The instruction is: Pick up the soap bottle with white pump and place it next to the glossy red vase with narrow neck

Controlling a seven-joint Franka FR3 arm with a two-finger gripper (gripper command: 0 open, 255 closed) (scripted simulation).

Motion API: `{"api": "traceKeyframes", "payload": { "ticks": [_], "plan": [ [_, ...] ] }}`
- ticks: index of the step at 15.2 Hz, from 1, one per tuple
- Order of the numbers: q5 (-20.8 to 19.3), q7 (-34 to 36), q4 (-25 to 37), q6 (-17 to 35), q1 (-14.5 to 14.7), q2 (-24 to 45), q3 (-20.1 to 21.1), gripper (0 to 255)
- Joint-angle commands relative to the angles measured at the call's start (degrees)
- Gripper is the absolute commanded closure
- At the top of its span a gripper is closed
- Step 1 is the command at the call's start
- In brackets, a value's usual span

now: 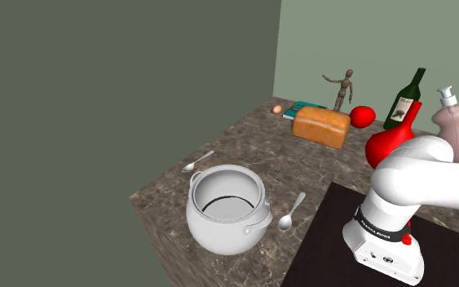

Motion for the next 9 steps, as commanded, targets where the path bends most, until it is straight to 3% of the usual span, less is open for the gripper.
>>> {"api": "traceKeyframes", "payload": {
  "ticks": [1, 9],
  "plan": [
    [-0.79, -0.16, -1.02, 0.80, -0.36, -0.64, -0.80, 255],
    [-4.22, -0.72, -4.97, 3.97, -1.75, -3.07, -4.42, 255]
  ]
}}
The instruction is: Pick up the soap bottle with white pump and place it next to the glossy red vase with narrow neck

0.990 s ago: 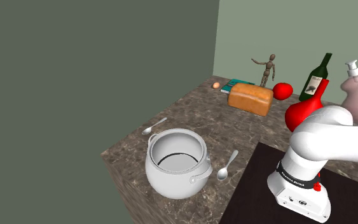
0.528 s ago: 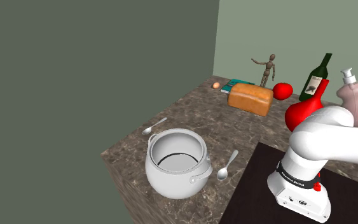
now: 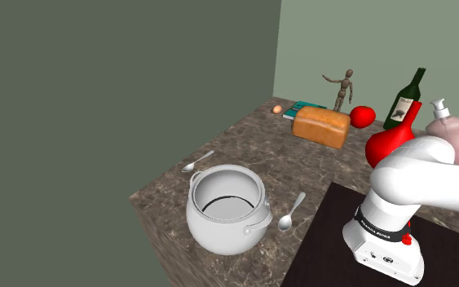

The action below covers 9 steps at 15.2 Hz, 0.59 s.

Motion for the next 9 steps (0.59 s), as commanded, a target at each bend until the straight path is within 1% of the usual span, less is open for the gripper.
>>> {"api": "traceKeyframes", "payload": {
  "ticks": [1, 6, 9],
  "plan": [
    [-0.92, -0.11, -1.00, 0.90, -0.32, -0.60, -0.97, 255],
    [-3.08, -0.50, -2.93, 2.75, -1.01, -1.86, -3.37, 255],
    [-3.05, -0.53, -2.94, 2.78, -1.03, -1.82, -3.38, 255]
  ]
}}
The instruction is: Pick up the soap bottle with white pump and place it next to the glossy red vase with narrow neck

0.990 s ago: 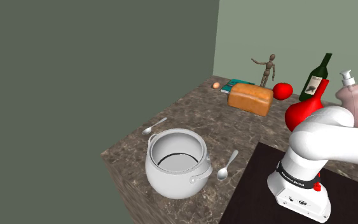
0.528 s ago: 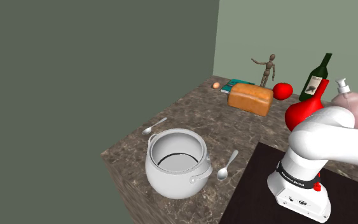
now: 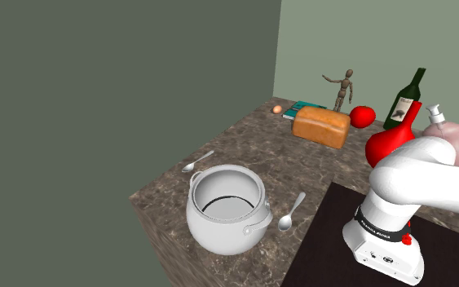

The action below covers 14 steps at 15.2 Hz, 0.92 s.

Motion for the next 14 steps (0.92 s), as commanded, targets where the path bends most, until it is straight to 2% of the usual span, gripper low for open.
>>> {"api": "traceKeyframes", "payload": {
  "ticks": [1, 4, 5, 10, 14],
  "plan": [
    [-0.20, -0.06, -0.07, -0.06, -0.01, 0.01, -0.38, 255],
    [-0.16, -0.09, -0.07, -0.02, -0.03, 0.06, -0.40, 255],
    [-0.15, -0.11, -0.14, -0.05, -0.13, 0.03, -0.37, 0],
    [-0.16, -0.09, -0.07, -0.02, -0.03, 0.06, -0.40, 0],
    [3.32, -1.63, 6.20, -4.72, 1.28, 2.60, 3.30, 0]
  ]
}}
